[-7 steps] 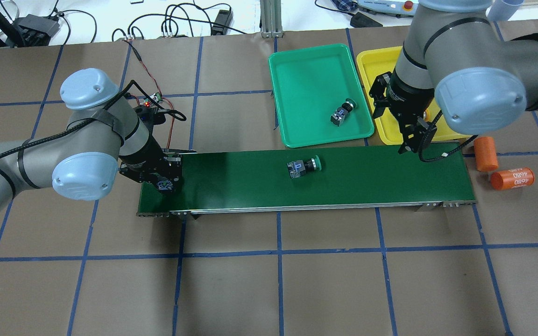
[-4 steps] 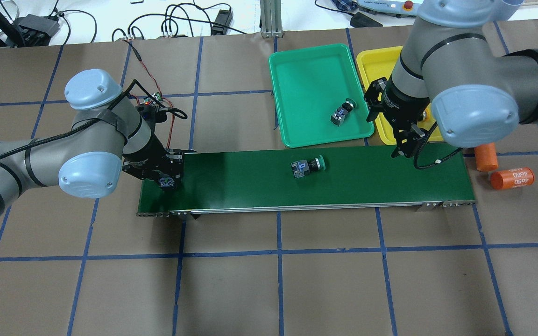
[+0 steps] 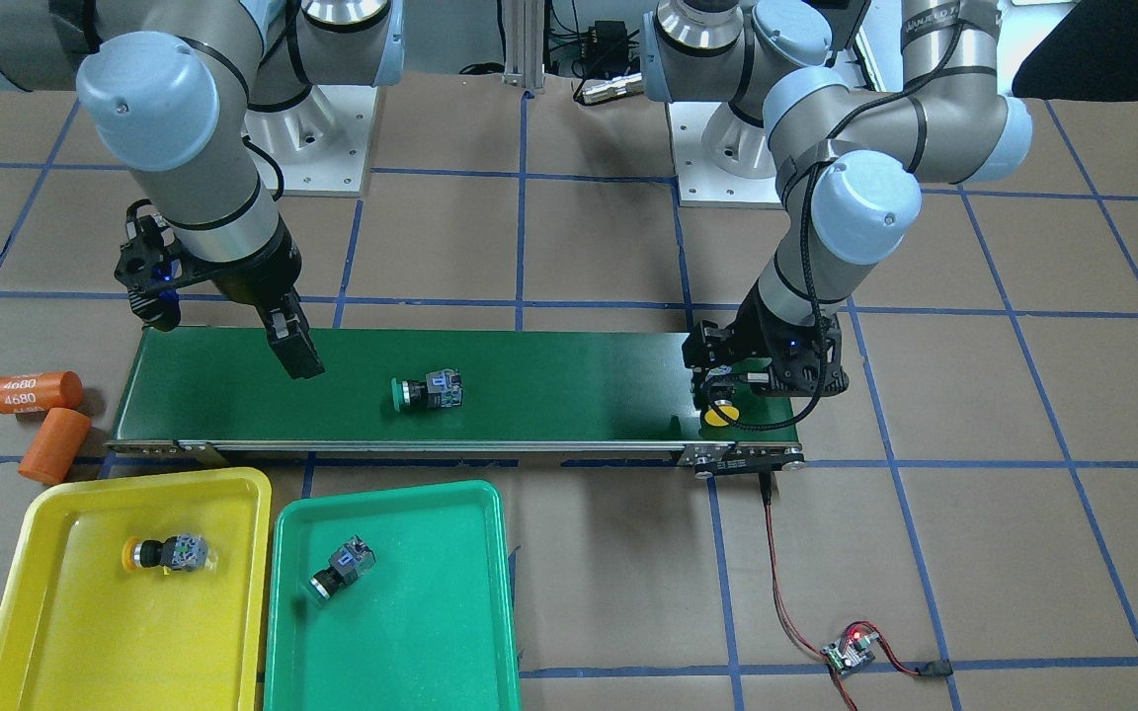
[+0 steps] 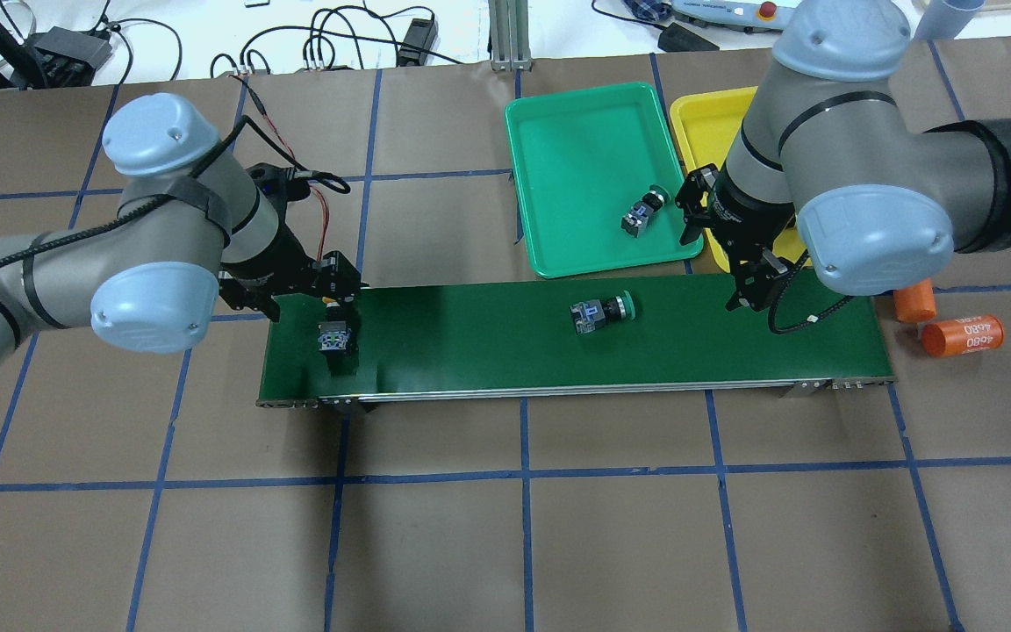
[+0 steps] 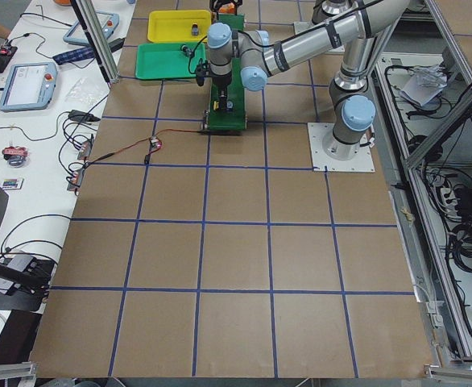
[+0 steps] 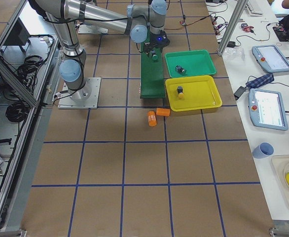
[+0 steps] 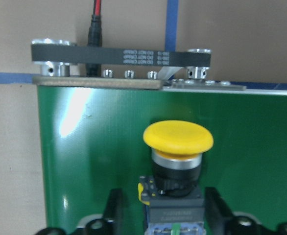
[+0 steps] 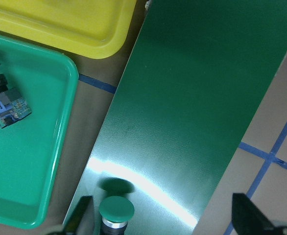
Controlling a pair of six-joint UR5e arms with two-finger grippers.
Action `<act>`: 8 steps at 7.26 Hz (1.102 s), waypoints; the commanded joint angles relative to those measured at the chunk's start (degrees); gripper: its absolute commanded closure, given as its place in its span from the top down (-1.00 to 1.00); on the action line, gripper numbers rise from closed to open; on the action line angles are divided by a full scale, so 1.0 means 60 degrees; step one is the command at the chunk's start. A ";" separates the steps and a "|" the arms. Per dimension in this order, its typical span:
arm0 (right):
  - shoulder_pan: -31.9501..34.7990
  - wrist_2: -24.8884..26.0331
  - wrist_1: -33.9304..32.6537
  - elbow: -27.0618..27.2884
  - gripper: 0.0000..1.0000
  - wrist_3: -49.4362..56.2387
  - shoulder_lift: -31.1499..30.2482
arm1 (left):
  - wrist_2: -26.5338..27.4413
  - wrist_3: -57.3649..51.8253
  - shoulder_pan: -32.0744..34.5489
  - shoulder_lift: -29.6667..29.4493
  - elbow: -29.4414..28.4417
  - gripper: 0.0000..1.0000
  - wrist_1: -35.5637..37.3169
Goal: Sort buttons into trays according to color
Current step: 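Grasp the green-capped button on the belt with the right gripper while the left withdraws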
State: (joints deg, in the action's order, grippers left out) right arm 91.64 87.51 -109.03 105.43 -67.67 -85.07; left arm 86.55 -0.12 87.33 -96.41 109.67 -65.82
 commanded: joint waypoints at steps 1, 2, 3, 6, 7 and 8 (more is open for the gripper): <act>0.0122 0.0005 -0.0006 0.0007 1.00 -0.0001 0.0348 | 0.0018 -0.0068 0.0035 0.0772 -0.1892 1.00 -0.2975; 0.0166 0.0005 -0.0021 0.0007 1.00 -0.0001 0.0581 | 0.0106 -0.0083 0.0181 0.1094 -0.2524 1.00 -0.3889; 0.0181 -0.0009 -0.0079 0.0007 1.00 -0.0016 0.0816 | 0.0194 -0.0083 0.0182 0.1330 -0.3053 1.00 -0.4725; 0.0707 -0.0010 -0.0546 0.0007 1.00 -0.0118 0.1533 | 0.0326 0.0005 0.0182 0.1375 -0.3733 1.00 -0.5509; 0.0709 0.0005 -0.0548 0.0007 1.00 -0.0133 0.1565 | 0.0341 0.0034 0.0182 0.1492 -0.3689 1.00 -0.5495; 0.0709 0.0005 -0.0563 0.0007 1.00 -0.0119 0.1594 | 0.0341 0.0034 0.0182 0.1595 -0.3703 1.00 -0.5510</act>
State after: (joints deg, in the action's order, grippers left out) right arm 95.73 87.50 -112.11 105.47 -68.36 -75.96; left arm 88.55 0.01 88.38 -87.60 87.49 -98.67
